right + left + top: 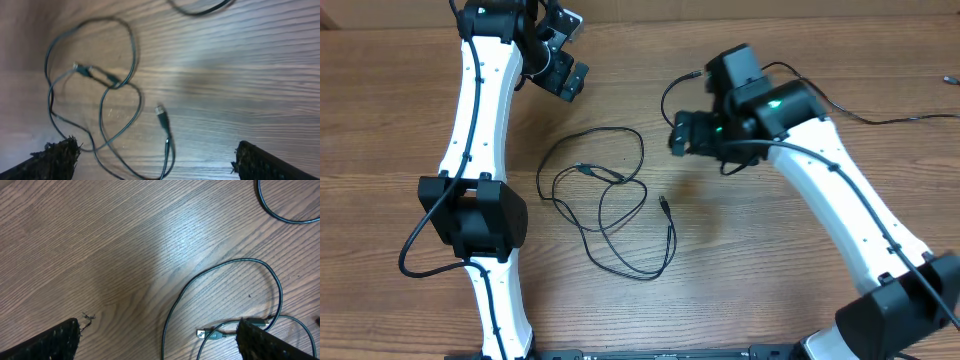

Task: Untangle cables
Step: 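Return the right gripper leftward and lower it onto the cable pile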

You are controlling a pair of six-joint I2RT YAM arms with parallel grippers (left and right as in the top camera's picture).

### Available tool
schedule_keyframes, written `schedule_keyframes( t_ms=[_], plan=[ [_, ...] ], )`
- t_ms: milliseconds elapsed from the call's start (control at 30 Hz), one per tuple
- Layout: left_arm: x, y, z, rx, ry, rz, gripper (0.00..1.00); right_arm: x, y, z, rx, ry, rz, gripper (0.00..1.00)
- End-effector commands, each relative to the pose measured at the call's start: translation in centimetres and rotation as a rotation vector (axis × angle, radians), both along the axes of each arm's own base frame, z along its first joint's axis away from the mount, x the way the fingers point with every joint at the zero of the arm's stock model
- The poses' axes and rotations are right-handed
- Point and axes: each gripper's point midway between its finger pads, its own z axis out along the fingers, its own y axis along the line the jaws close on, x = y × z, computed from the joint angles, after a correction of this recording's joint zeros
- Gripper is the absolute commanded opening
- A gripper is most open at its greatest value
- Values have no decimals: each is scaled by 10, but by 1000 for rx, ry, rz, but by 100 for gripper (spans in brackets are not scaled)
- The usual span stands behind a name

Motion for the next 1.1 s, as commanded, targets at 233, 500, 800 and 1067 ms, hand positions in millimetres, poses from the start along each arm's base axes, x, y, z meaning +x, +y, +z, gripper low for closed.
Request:
schedule_keyframes(
  t_ms=[233,500,800,1067],
  plan=[
    [1,2,-5,11,5,-14,99,1,45,-57,-102,41,108,100],
    [1,2,-5,11,5,-14,100,14,61,-112,-121,96,93,100],
    [1,2,-5,11,5,-14,100,19,82,-142,-115,93,105,100],
    [1,2,-5,11,5,-14,100,35,103,-154,-62,40,61,100]
  ],
)
